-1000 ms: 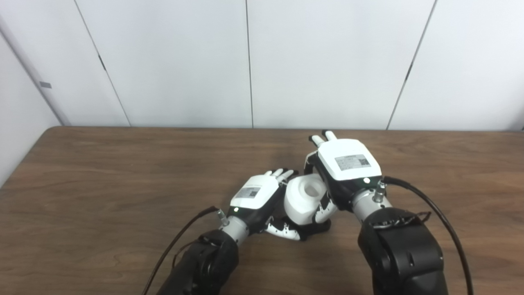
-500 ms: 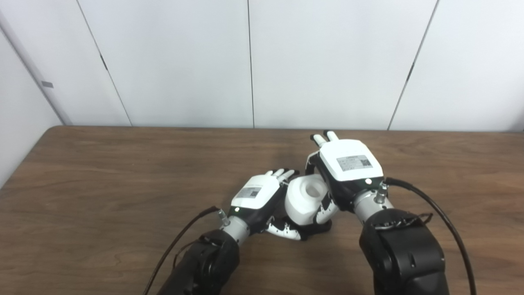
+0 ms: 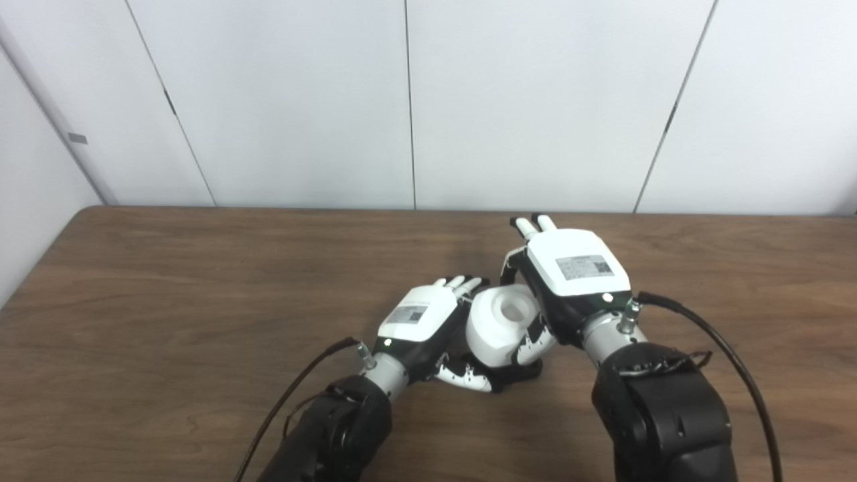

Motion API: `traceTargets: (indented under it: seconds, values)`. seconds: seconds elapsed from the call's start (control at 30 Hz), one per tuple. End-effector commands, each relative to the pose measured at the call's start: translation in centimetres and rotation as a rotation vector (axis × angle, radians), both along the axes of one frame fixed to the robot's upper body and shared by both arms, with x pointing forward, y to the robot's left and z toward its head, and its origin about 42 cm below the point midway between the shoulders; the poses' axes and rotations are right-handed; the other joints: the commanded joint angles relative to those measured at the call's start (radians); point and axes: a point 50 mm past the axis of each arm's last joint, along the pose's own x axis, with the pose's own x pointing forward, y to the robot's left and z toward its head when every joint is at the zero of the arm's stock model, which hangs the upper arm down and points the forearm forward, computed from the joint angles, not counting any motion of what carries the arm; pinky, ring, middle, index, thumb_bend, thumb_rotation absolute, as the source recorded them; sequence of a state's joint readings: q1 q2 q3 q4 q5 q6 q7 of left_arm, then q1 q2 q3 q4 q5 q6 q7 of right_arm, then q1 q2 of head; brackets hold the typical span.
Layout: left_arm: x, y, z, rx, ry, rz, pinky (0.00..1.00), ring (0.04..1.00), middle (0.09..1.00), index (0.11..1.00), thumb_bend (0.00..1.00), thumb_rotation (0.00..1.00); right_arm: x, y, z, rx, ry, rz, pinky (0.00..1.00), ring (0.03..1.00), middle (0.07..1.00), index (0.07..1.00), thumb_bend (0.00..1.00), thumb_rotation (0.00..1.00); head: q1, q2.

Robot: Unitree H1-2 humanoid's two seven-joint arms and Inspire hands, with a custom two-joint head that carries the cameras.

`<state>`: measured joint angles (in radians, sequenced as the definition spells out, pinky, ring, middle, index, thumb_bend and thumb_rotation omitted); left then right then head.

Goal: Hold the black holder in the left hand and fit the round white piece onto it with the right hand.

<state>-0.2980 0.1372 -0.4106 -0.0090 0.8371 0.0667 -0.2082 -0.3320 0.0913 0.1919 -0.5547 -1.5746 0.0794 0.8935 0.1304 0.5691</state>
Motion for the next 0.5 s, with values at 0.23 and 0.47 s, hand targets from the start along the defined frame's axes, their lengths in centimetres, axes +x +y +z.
traceTargets:
  seconds: [0.23,0.47]
  values:
    - [0.5,-0.8,2.0,-0.038,-0.083,-0.012,1.0,0.983,0.962,0.48,0.52,0.05,-0.1,0.5,-1.2,0.018,0.052,-0.006,0.69,1.0,0.975,0.486,0.52,0.13,0.001,0.001]
    - [0.5,-0.9,2.0,-0.037,-0.076,-0.012,1.0,0.988,0.964,0.48,0.52,0.05,-0.3,0.8,-2.0,0.006,0.066,0.001,0.65,1.0,0.965,0.489,0.52,0.14,0.005,-0.001]
